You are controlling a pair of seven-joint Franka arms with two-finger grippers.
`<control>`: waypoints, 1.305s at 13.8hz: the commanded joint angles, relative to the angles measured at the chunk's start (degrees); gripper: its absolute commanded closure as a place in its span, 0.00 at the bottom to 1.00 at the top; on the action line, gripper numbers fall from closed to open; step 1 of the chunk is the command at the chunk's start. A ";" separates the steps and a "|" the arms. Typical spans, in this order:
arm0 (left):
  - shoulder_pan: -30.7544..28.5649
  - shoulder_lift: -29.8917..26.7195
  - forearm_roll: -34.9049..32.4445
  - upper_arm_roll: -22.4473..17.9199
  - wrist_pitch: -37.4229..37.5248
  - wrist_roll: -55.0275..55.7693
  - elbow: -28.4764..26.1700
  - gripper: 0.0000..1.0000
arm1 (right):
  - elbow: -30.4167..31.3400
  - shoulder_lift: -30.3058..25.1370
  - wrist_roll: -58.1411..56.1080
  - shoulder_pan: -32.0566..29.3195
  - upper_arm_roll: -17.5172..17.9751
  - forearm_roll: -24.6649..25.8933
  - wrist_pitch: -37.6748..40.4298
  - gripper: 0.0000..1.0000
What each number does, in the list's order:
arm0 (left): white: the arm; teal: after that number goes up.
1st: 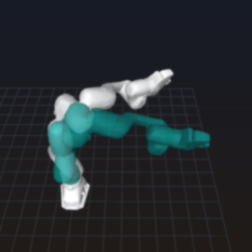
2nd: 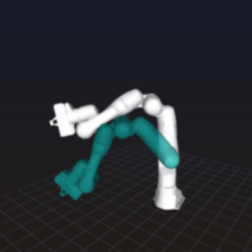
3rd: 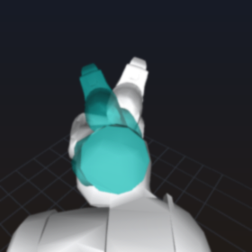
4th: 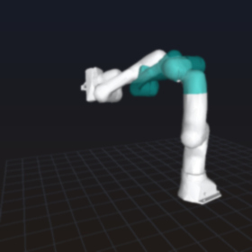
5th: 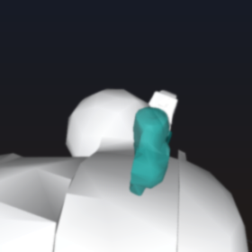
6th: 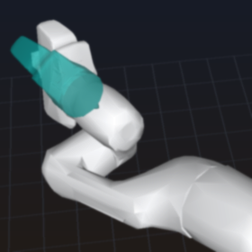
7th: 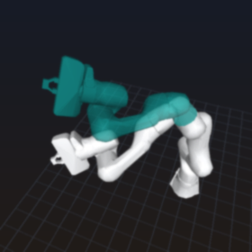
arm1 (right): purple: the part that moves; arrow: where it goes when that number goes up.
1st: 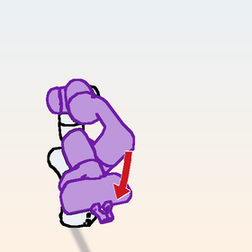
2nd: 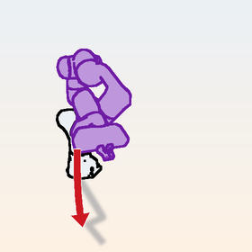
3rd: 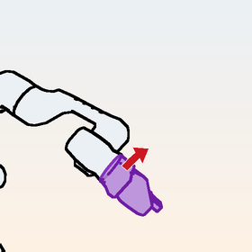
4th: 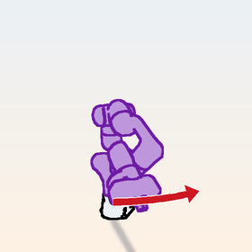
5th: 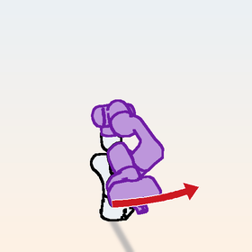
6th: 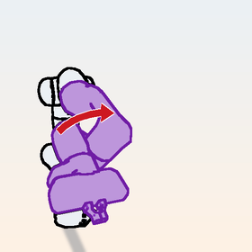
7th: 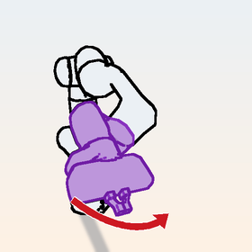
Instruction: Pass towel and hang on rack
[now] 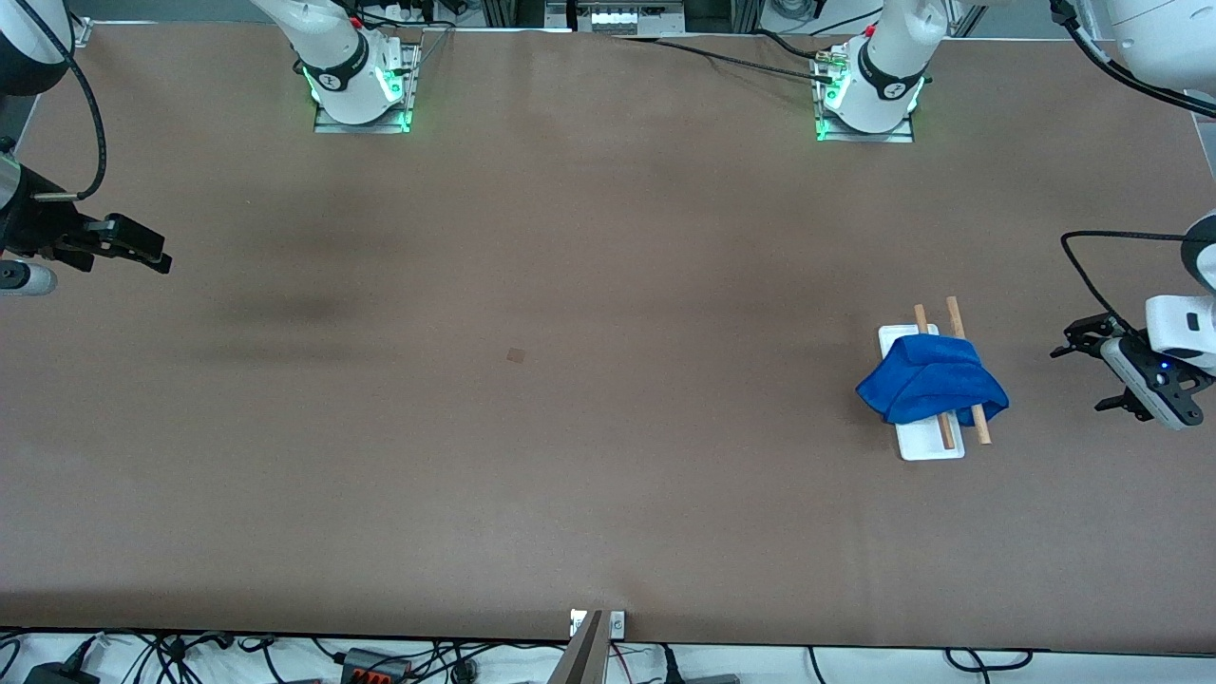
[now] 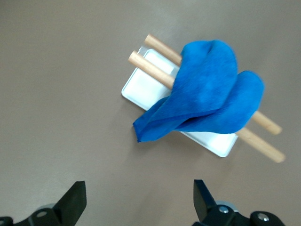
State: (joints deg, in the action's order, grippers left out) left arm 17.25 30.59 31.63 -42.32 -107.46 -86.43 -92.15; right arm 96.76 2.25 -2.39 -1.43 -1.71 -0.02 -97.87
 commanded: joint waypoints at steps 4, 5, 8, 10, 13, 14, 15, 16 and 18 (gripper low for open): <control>0.68 1.05 -4.47 -2.24 19.29 13.99 14.53 0.00 | 0.09 -0.93 -0.42 -0.77 0.92 0.54 0.83 0.00; 0.77 0.70 -4.55 -2.33 21.14 14.71 15.24 0.00 | 0.09 -0.93 -0.68 -0.77 0.92 0.63 0.92 0.00; 4.97 -1.84 -7.01 -4.77 21.51 16.20 15.16 0.00 | 0.09 -0.93 -0.60 -0.77 0.92 0.54 1.01 0.00; 5.95 -2.12 -7.63 -5.49 22.64 16.47 15.25 0.00 | 0.09 -0.93 -0.51 -0.77 0.92 0.54 1.01 0.00; 6.13 -2.55 -7.72 -5.49 24.84 16.39 15.33 0.00 | 0.09 -0.84 -0.68 -0.77 0.92 0.54 1.01 0.00; 6.39 -2.47 -7.72 -5.49 24.93 16.47 15.33 0.00 | 0.09 -0.76 -0.77 -0.86 0.92 0.54 1.01 0.00; 6.92 -2.47 -7.72 -5.58 25.46 16.47 15.33 0.00 | 0.09 -0.76 -0.69 -0.86 0.92 0.54 1.01 0.00; 7.10 -2.47 -7.81 -5.67 26.42 17.17 15.33 0.00 | 0.09 -0.76 -0.68 -0.86 0.92 0.54 1.01 0.00; 7.27 -3.34 -8.42 -5.32 28.44 23.38 15.42 0.00 | 0.09 -0.67 -0.68 -0.86 0.92 0.54 0.92 0.00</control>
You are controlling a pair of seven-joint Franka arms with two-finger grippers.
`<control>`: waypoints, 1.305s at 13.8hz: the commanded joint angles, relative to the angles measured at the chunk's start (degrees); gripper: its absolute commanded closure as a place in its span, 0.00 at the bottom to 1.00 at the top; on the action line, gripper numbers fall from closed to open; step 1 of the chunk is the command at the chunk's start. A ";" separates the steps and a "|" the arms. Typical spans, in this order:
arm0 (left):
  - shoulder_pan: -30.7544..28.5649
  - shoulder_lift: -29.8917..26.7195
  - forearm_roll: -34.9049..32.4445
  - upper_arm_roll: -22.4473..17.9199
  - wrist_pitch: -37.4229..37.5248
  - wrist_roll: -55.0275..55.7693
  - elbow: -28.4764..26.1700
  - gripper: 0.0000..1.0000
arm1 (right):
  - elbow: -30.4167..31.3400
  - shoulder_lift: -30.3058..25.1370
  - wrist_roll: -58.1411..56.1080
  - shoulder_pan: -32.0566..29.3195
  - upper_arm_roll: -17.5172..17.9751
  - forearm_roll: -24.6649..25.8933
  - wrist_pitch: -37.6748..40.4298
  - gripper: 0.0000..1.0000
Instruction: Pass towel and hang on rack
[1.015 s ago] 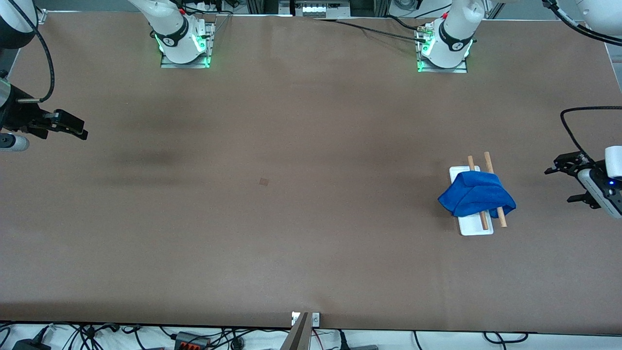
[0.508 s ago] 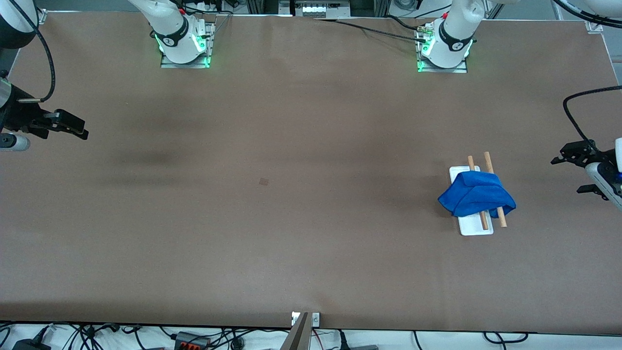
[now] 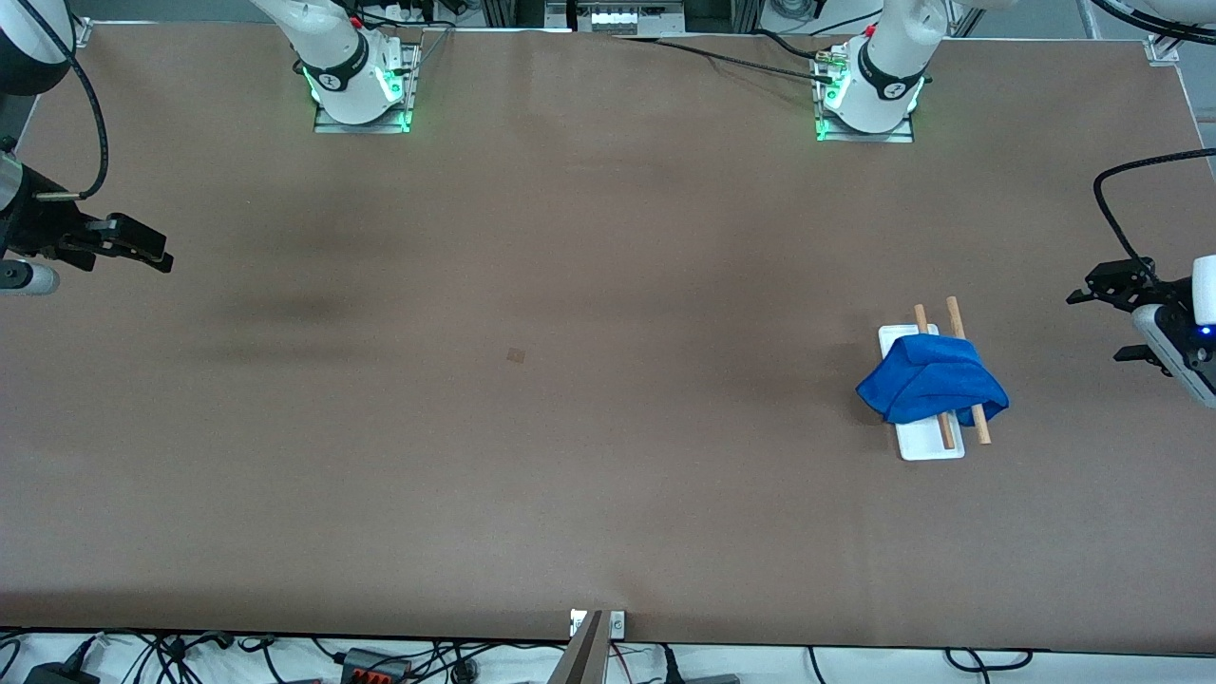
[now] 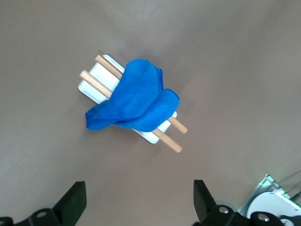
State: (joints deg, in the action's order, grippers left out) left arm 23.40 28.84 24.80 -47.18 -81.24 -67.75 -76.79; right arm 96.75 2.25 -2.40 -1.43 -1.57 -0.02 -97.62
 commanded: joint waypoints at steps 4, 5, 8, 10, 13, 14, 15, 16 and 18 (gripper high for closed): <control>-13.51 -10.46 -18.43 27.05 -0.05 23.07 -0.81 0.00 | 0.10 -0.67 -0.67 -0.77 0.78 0.54 0.67 0.00; -16.34 -12.13 -21.52 31.92 -2.58 25.28 -1.34 0.00 | 0.10 -0.67 -0.67 -0.86 0.78 0.54 0.67 0.00; -19.43 -19.41 -22.43 36.35 -10.49 32.31 -11.59 0.00 | 0.01 -0.75 -0.67 -0.86 0.78 0.54 0.67 0.00; -23.03 -22.32 -22.52 39.69 -13.23 35.14 -15.83 0.00 | 0.01 -0.75 -0.59 -0.86 0.78 0.54 0.67 0.00; -27.35 -27.24 -27.25 47.16 -14.74 44.68 -21.36 0.00 | 0.01 -0.75 -0.59 -0.77 0.78 0.54 0.67 0.00; -28.05 -29.44 -27.18 47.79 -14.91 49.86 -23.38 0.00 | 0.10 -0.75 -0.67 -0.77 0.78 0.54 0.67 0.00; -28.14 -30.07 -27.09 47.97 -15.00 51.39 -23.84 0.00 | 0.01 -0.75 -0.67 -0.77 0.78 0.54 0.76 0.00; -28.14 -29.99 -27.09 47.97 -15.09 51.41 -23.84 0.00 | 0.01 -0.75 -0.67 -0.51 0.87 0.54 0.67 0.00; -28.76 -30.25 -26.48 47.97 -15.09 51.84 -24.02 0.00 | 0.01 -0.67 -0.59 -0.33 0.87 0.54 0.67 0.00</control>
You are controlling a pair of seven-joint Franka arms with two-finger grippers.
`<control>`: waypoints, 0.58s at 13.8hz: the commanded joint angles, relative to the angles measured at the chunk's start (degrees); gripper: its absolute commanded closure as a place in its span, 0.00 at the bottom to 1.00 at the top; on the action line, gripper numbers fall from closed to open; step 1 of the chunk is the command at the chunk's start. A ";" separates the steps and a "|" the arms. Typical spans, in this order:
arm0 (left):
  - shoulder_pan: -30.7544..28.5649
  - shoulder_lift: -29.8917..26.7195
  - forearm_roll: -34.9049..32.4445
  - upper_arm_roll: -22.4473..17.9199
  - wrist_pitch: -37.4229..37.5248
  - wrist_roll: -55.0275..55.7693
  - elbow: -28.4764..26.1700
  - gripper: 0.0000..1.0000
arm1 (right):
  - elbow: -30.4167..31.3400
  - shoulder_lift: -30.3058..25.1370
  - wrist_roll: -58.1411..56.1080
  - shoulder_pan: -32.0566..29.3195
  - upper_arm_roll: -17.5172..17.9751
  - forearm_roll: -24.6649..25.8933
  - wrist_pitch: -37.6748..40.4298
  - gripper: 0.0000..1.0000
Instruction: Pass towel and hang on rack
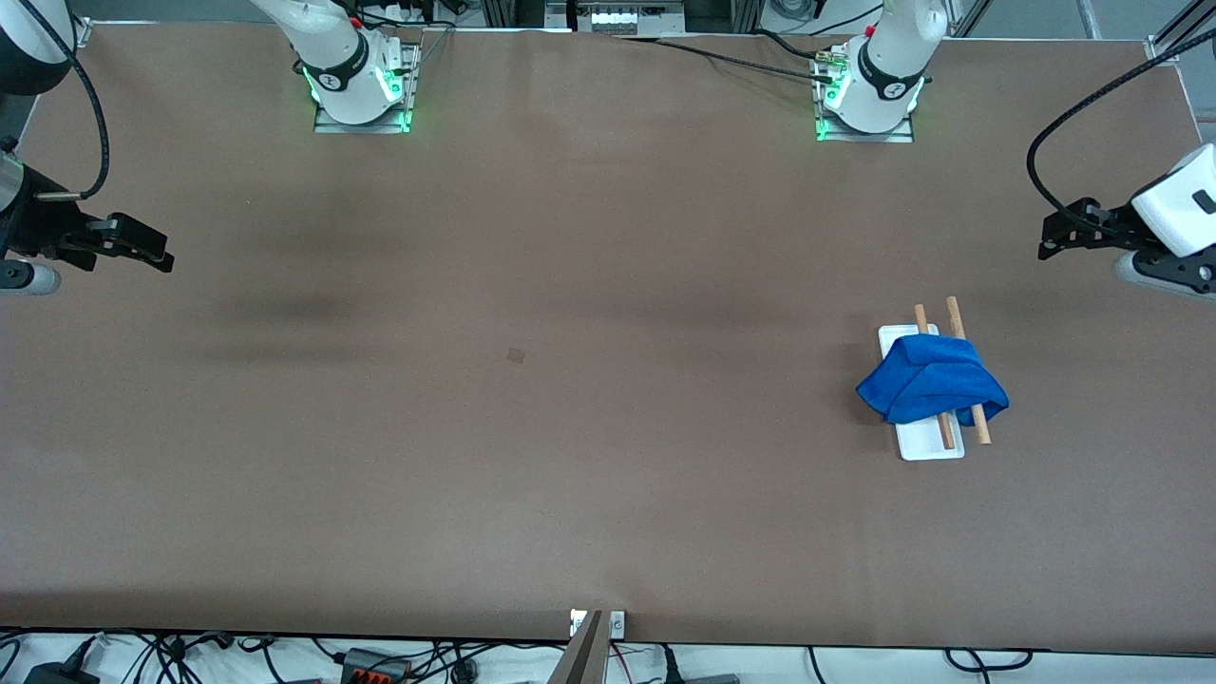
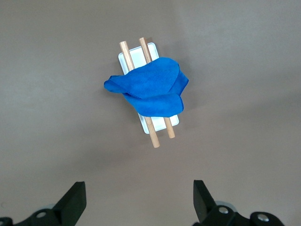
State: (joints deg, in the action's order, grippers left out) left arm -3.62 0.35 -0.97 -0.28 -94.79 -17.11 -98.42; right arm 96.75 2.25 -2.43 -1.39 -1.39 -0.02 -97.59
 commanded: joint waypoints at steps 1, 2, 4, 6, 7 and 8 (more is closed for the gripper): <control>-1.74 -2.19 0.60 1.07 -1.54 1.37 -2.91 0.00 | 0.10 -0.67 -0.56 -0.37 0.69 0.54 0.73 0.00; -1.83 -2.89 1.31 1.07 -1.89 2.07 -3.96 0.00 | 0.02 -0.67 -0.56 -0.37 0.69 0.54 0.74 0.00; -1.74 -3.16 1.41 1.07 -2.07 2.87 -4.06 0.00 | 0.02 -0.67 -0.56 -0.37 0.69 0.54 0.65 0.00; -1.74 -3.16 2.10 1.07 -1.72 3.04 -4.06 0.00 | 0.01 -0.67 -0.56 -0.37 0.69 0.54 0.65 0.00; -1.74 -3.16 3.24 1.07 -1.37 3.65 -4.06 0.00 | 0.01 -0.67 -0.56 -0.37 0.69 0.54 0.65 0.00; -1.74 -3.25 4.12 1.07 -1.28 5.14 -4.06 0.00 | 0.01 -0.58 -0.56 -0.45 0.69 0.54 0.65 0.00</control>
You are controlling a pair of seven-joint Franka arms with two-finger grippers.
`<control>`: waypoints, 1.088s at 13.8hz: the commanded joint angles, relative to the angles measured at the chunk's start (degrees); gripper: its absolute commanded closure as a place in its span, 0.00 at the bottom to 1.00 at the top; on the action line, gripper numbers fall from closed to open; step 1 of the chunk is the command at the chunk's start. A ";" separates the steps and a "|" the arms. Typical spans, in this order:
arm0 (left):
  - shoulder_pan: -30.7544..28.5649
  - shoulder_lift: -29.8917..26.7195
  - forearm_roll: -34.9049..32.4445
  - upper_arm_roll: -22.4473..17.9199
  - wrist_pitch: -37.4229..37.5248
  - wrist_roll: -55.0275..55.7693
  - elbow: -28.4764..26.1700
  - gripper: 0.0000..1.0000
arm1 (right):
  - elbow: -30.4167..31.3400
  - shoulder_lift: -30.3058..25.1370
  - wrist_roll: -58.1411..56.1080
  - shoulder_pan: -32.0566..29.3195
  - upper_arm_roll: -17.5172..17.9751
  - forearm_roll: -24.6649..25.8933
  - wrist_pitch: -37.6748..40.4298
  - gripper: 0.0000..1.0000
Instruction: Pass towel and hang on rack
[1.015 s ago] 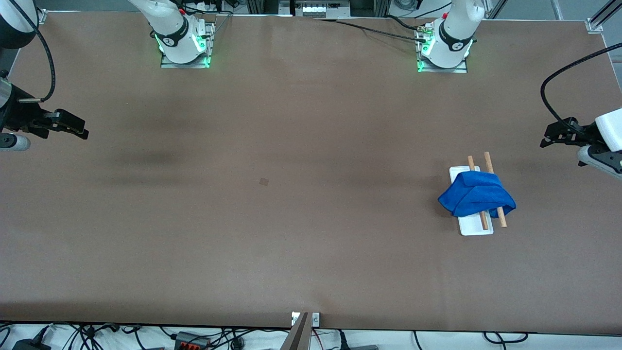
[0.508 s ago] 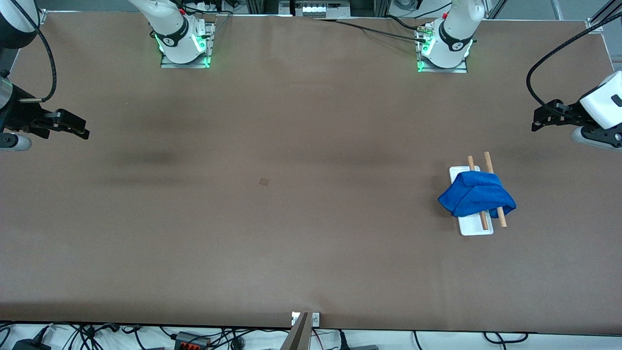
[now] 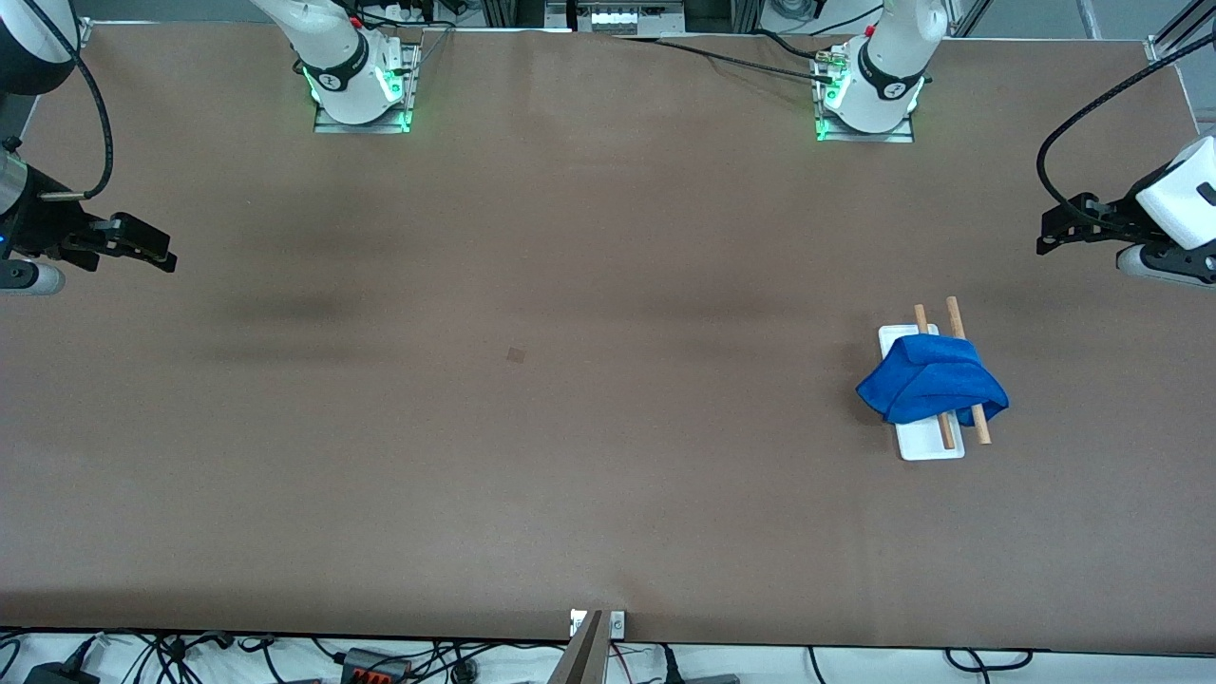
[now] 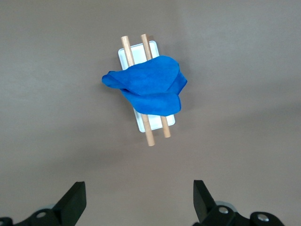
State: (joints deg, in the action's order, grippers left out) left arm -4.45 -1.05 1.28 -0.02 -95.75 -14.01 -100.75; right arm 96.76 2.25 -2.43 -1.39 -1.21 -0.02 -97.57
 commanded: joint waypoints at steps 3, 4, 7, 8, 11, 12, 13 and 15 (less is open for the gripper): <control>-0.73 -1.94 3.72 1.07 2.84 10.99 -1.64 0.00 | 0.10 -0.58 -0.56 -0.37 0.50 0.54 0.54 0.00; -0.82 -1.94 3.55 2.29 3.02 12.15 -1.64 0.00 | 0.01 -0.58 -0.56 -0.37 0.50 0.54 0.54 0.00; -0.91 -1.94 3.20 2.74 3.55 13.99 -1.47 0.00 | 0.01 -0.58 -0.56 -0.37 0.50 0.54 0.54 0.00; -0.82 -1.94 2.94 2.83 3.90 15.05 -1.38 0.00 | 0.01 -0.58 -0.56 -0.37 0.50 0.54 0.54 0.00; -0.91 -1.94 2.33 2.83 3.38 15.24 -1.38 0.00 | 0.01 -0.58 -0.47 -0.37 0.50 0.54 0.54 0.00; -0.82 -1.94 1.10 3.09 3.20 15.15 -1.38 0.00 | 0.01 -0.67 -0.56 -0.37 0.50 0.54 0.54 0.00; -0.91 -1.94 0.74 3.96 3.11 14.97 -1.38 0.00 | 0.01 -0.67 -0.47 -0.37 0.50 0.54 0.54 0.00; -0.91 -1.94 -0.32 4.32 2.59 14.89 -1.38 0.00 | 0.01 -0.67 -0.56 -0.37 0.50 0.54 0.54 0.00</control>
State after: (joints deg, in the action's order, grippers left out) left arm -4.54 -1.50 2.49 2.91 -92.38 0.46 -100.87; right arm 96.75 2.25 -2.43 -1.39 -1.20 -0.02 -97.57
